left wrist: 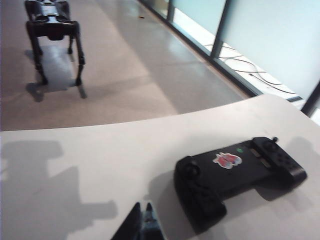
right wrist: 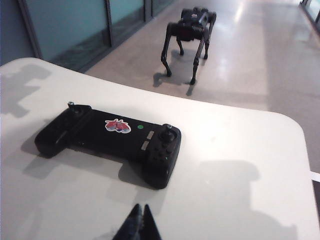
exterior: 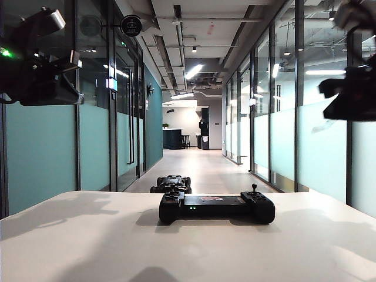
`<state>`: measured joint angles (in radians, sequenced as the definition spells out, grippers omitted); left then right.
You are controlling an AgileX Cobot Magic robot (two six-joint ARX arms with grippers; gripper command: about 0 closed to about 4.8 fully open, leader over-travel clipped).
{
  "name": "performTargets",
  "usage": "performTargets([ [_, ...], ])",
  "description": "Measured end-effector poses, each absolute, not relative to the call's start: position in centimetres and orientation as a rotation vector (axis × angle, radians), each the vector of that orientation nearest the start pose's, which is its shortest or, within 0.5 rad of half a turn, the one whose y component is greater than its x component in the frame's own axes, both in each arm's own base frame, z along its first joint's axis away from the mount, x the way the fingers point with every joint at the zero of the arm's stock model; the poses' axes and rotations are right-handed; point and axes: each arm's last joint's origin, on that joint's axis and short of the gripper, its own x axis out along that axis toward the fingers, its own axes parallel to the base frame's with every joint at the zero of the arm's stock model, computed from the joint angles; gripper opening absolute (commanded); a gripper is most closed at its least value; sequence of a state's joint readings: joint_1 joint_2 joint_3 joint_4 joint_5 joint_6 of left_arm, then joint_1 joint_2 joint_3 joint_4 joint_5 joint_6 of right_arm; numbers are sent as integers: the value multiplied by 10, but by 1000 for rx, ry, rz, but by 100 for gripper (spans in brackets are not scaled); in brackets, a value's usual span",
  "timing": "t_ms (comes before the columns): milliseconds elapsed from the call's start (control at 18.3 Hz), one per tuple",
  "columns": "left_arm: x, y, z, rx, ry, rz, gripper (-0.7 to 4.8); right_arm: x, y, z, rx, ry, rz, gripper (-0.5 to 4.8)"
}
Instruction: Push the left joystick on the remote control sitting on the white table forward to make the robot dog walk in a straight line until it approaches the door.
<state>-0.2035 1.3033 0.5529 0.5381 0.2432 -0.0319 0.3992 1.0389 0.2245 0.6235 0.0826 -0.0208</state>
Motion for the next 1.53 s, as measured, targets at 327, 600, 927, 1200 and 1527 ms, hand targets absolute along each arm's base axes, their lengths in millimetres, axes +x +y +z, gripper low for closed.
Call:
performTargets([
  [327, 265, -67, 197, -44, 287, -512, -6, 198, 82, 162, -32, 242, 316, -6],
  [600, 281, -81, 193, -41, 310, -564, -6, 214, 91, 150, -32, 246, 323, -6],
  [927, 304, -98, 193, -23, 312, -607, -6, 235, 101, 132, -30, 281, 320, -6],
  [1200, 309, -99, 186, -23, 334, -605, -6, 255, 112, 119, -28, 326, 319, -6],
  [1527, 323, -104, 185, -22, 332, -603, -5, 276, 121, 104, -36, 361, 303, -2],
])
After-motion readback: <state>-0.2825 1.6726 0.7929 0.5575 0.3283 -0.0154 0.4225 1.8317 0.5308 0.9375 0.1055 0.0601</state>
